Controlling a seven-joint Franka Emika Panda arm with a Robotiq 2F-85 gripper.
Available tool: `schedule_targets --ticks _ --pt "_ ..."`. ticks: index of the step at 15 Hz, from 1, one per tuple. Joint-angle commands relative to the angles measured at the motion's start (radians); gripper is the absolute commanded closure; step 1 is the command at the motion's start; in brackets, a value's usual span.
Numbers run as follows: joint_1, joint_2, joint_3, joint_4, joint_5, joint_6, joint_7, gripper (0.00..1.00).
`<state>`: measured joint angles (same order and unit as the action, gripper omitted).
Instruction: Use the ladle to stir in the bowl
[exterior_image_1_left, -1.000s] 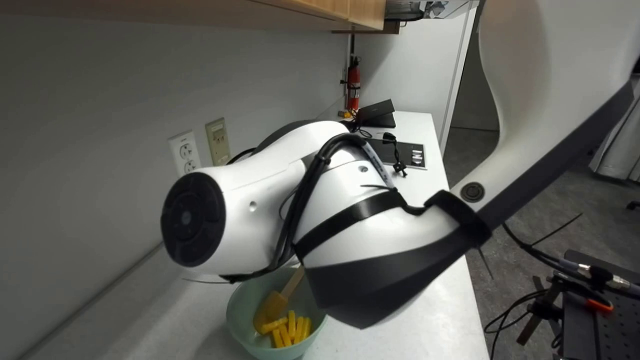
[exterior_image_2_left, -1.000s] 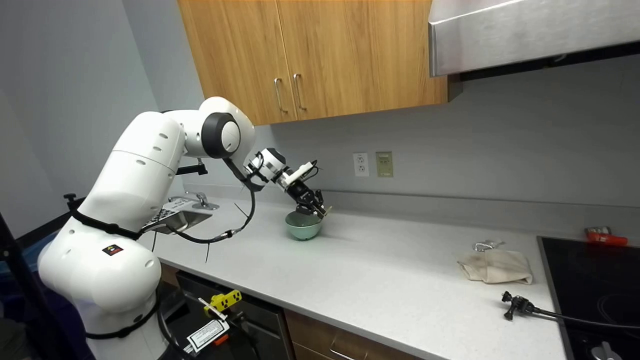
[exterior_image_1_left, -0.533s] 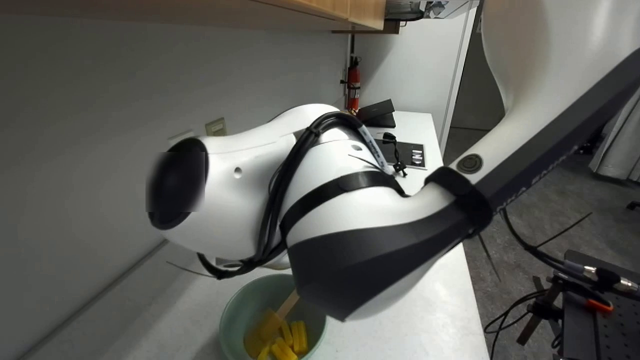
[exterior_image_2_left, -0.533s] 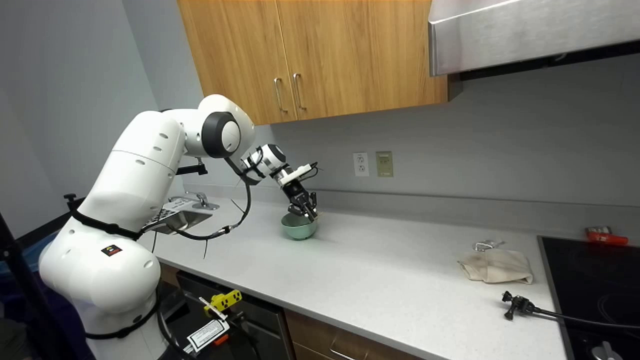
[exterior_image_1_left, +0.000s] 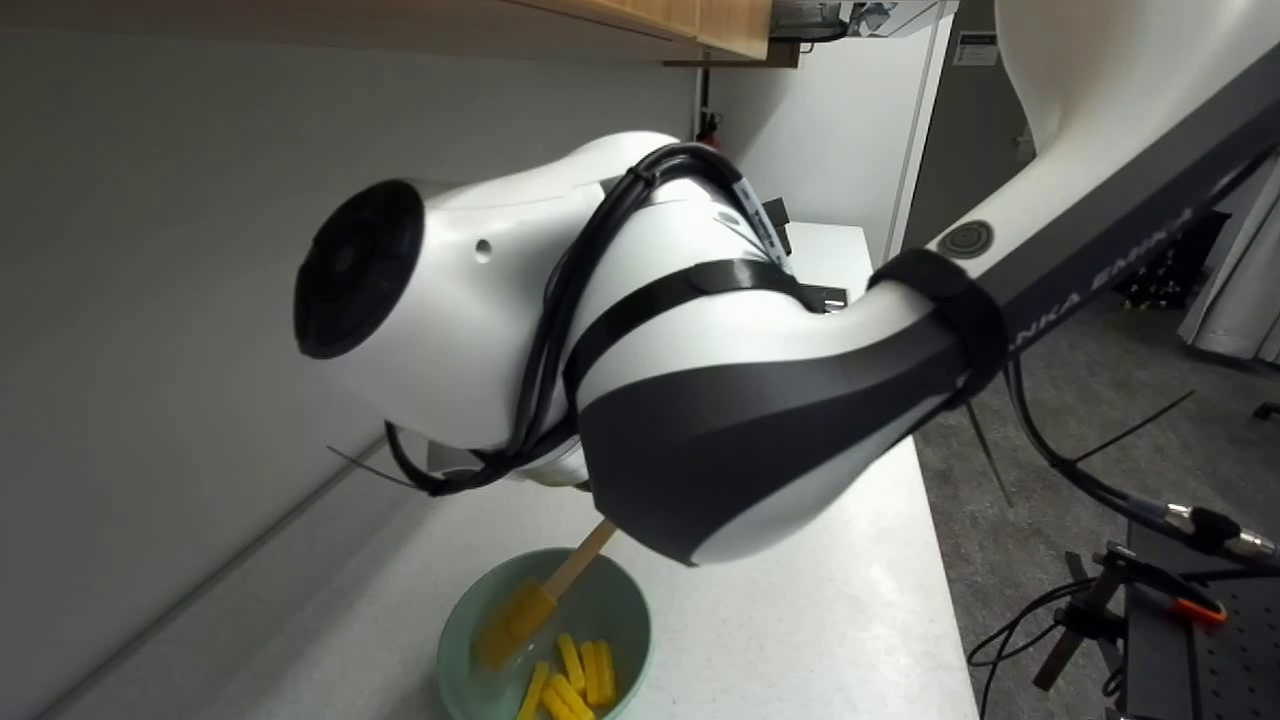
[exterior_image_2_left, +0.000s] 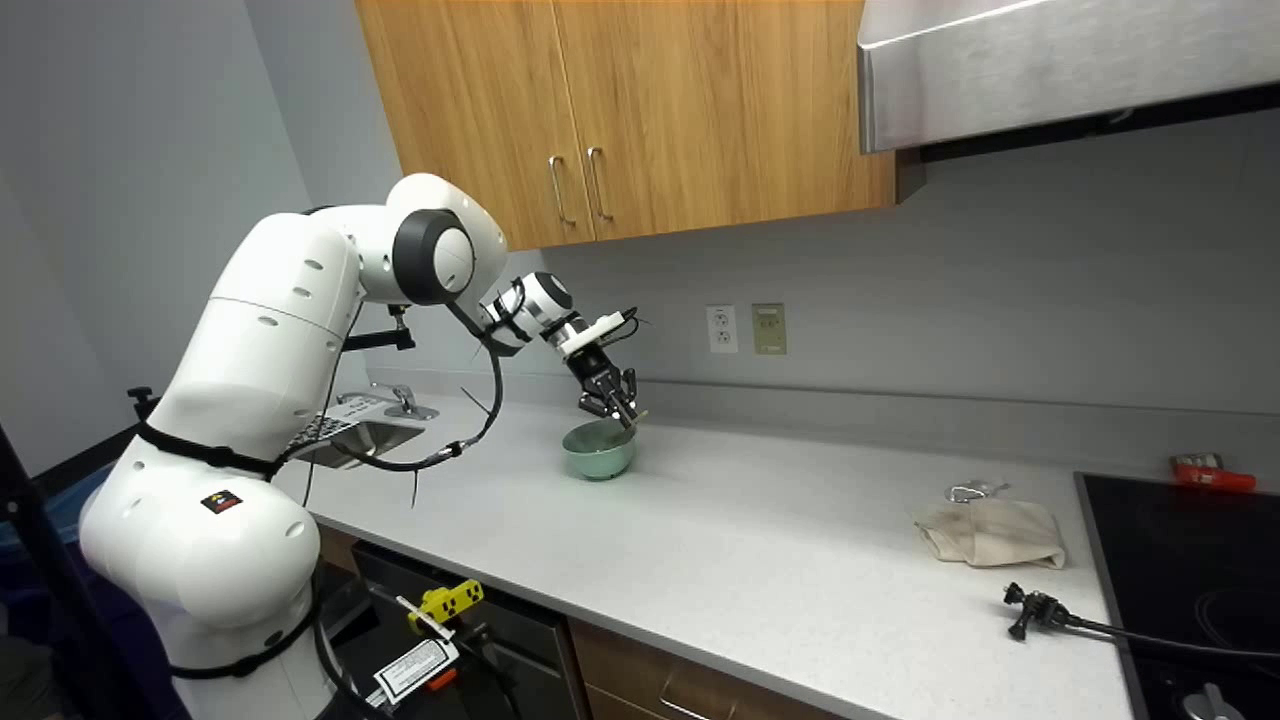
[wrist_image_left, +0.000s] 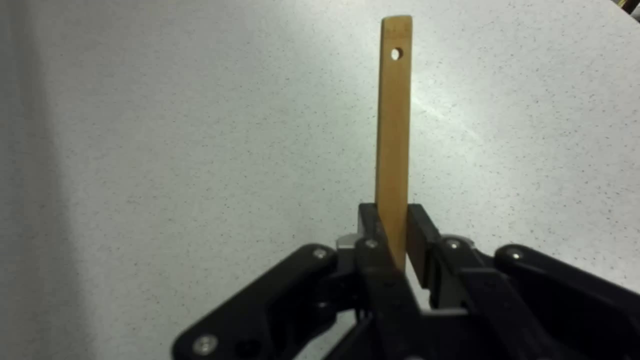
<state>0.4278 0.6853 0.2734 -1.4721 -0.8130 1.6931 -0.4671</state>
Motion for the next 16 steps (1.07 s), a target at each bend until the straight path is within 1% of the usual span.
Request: schedule_targets --ticks 1,3,5,9,16 --pt "0.014 -0.059 -0.017 -0.044 -0.060 0.005 -0.002 0.96" --pt "0.032 -0.069 -0.029 -0.052 -0.142 0.005 0.011 0.96" --pt "0.034 -0.069 -0.022 -0.056 -0.189 0.000 0.003 0.96" --pt "0.038 -0.030 -0.004 -0.047 -0.192 0.001 -0.003 0.96" --pt "0.056 0.048 -0.003 -0.016 -0.191 0.005 -0.001 0.96"
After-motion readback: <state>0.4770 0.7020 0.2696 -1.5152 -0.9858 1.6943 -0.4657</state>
